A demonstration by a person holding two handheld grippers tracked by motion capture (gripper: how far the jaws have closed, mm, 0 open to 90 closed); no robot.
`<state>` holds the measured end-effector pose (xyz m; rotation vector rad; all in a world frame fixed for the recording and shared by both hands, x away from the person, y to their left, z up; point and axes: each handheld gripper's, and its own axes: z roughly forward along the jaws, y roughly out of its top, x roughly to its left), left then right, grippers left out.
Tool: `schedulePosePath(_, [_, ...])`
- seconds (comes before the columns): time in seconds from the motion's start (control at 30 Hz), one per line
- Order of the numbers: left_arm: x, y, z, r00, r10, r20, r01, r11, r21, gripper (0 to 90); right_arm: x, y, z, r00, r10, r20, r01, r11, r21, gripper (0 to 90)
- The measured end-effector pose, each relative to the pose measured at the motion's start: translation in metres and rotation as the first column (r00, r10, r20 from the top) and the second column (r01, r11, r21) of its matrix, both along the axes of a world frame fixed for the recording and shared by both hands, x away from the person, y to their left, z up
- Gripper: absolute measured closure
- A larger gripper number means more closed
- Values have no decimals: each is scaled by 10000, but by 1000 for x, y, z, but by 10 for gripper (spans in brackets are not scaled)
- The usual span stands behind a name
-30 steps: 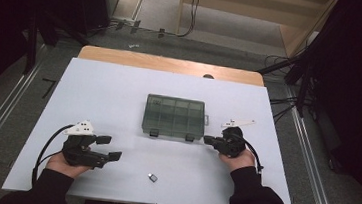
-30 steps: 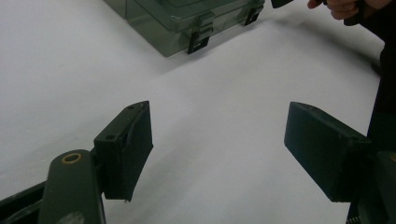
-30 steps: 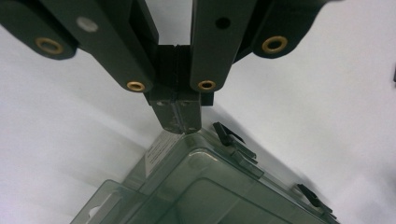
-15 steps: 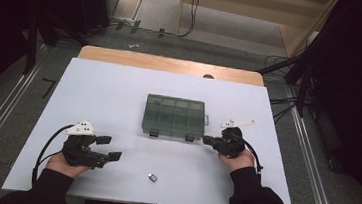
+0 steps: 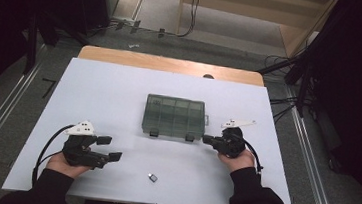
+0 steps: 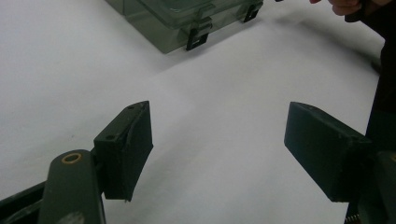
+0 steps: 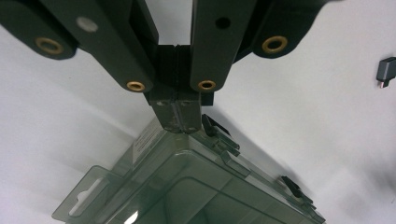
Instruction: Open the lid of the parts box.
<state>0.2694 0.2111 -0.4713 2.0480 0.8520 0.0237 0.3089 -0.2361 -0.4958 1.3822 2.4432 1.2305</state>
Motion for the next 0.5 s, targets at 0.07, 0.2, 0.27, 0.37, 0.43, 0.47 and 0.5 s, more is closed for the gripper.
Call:
schedulePosePath(0.07, [0,0,0,10000,4,3,-4,10000,8,241,0,0,2,9999,2,110,-3,10000,87,876])
schedulePosePath(0.2, [0,0,0,10000,-23,2,23,10000,34,241,-1,0,3,9998,22,190,-24,10000,84,876])
schedulePosePath(0.27, [0,0,0,10000,-24,-3,24,10000,27,241,-1,0,3,9998,25,188,-26,10000,86,876])
schedulePosePath(0.37, [0,0,0,10000,-11,-12,11,10000,32,241,0,0,4,9997,21,227,-25,9999,154,876])
schedulePosePath(0.43, [0,0,0,10000,-12,-14,12,10000,38,242,0,0,5,9995,30,324,-38,9997,251,876])
schedulePosePath(0.47, [0,0,0,10000,-12,-14,12,10000,38,242,0,0,5,9995,30,324,-38,9997,251,876])
schedulePosePath(0.5, [0,0,0,10000,-10,-12,11,10000,41,241,-1,0,5,9994,-1,350,-8,9996,265,876])
